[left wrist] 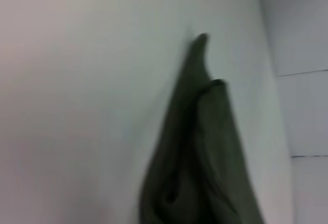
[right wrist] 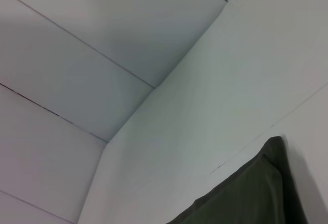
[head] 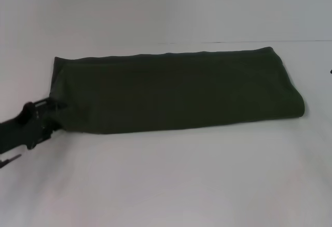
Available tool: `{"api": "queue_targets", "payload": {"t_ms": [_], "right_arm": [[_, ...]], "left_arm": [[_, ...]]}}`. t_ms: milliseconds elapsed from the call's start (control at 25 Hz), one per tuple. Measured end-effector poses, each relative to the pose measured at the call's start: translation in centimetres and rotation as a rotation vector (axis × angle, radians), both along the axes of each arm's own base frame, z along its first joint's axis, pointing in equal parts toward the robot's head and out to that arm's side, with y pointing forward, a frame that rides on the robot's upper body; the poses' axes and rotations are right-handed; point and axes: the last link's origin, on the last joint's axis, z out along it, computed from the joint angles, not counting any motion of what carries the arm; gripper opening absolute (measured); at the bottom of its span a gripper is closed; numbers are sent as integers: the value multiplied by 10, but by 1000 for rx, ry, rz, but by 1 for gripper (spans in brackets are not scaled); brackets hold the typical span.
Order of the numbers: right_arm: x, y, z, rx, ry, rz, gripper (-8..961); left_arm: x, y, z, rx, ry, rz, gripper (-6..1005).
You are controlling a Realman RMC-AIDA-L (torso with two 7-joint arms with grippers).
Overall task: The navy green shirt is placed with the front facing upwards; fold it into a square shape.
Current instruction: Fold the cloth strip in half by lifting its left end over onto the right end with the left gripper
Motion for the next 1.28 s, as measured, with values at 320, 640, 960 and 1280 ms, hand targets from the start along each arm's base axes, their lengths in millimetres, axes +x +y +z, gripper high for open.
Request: {"api": "queue_targets", "payload": {"t_ms": [320, 640, 960, 1280], "right_arm": [[2, -1, 0, 2, -3, -9, 744], [5, -4, 0, 3, -3, -17, 744], [6, -6, 1, 7, 2, -20, 744], [6, -5, 2, 13, 4, -20, 743]], "left_arm": [[-3, 0, -9, -67, 79, -2, 666], [2, 9, -3, -57, 99, -33, 669], [-5, 6, -2, -57, 71, 38, 776], [-2, 17, -4, -37, 99, 50, 802]]}}
